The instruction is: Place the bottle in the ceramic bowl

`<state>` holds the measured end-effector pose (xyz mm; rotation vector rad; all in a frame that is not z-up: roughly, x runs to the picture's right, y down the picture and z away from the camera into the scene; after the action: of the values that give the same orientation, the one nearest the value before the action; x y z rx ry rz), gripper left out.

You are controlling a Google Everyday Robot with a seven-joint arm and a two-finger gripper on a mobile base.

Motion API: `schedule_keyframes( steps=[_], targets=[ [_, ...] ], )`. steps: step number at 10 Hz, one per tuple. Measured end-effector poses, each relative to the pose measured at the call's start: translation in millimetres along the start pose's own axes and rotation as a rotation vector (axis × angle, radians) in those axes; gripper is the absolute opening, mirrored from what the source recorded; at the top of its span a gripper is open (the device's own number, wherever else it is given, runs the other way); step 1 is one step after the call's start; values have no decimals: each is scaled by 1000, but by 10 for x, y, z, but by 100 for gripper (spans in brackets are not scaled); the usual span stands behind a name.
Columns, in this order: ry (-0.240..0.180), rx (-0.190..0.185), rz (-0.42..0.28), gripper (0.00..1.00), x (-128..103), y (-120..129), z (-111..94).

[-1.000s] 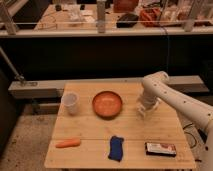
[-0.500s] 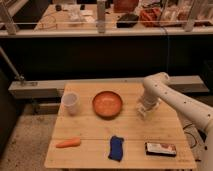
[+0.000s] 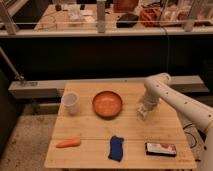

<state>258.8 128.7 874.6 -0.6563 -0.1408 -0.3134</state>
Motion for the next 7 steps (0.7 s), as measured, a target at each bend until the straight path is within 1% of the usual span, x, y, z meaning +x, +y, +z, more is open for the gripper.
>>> schedule_keyframes(
  steps=[2, 4, 5, 6, 7],
  targets=[
    [1, -1, 5, 45, 23, 10, 11],
    [2, -1, 10, 31, 34, 16, 14],
    [5, 1, 16, 20, 45, 19, 9],
    [15, 7, 21, 7, 53, 11, -11],
    [27, 15, 10, 1, 13, -84, -97]
  ],
)
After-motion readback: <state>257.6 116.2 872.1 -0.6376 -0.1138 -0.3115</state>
